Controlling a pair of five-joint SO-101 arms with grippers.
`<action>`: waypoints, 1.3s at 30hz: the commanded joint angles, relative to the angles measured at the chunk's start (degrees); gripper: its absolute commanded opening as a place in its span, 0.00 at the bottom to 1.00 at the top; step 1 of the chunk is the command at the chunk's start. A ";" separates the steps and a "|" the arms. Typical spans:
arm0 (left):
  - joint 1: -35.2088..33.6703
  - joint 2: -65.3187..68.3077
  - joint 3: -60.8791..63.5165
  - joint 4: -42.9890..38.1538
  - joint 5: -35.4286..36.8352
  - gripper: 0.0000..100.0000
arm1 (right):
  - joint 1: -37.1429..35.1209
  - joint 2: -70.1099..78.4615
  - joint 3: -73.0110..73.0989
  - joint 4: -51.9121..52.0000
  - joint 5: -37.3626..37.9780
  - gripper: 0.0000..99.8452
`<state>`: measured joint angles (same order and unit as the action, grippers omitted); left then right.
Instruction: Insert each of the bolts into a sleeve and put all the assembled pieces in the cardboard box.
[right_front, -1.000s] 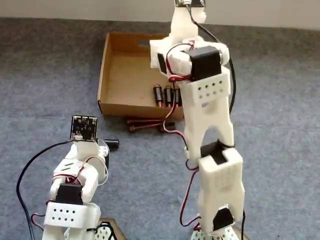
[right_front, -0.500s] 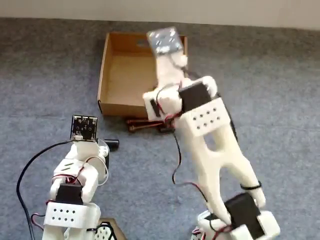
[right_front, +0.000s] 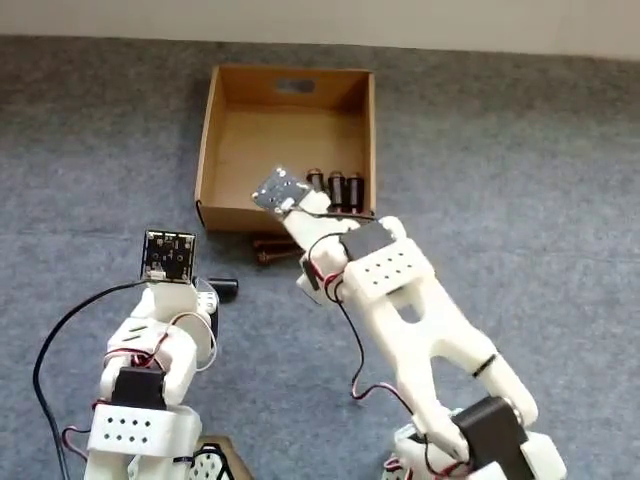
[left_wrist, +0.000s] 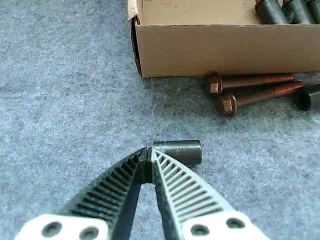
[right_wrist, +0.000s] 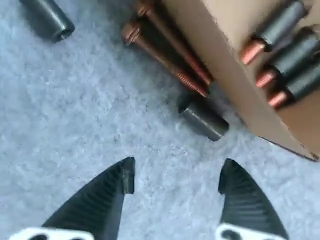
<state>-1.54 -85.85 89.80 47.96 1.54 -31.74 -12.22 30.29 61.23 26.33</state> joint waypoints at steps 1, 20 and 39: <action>0.57 0.40 -0.31 -1.41 -0.35 0.04 | 0.48 5.14 -0.22 -4.18 3.08 0.27; 0.40 0.40 -0.31 -1.41 -0.35 0.04 | 3.65 20.79 -11.38 -6.37 12.84 0.26; 0.48 0.40 -0.31 -1.41 -0.35 0.04 | 4.53 22.37 -17.63 10.86 22.07 0.22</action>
<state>-1.54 -85.85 89.80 47.96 1.54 -27.69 10.20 15.87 67.38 47.16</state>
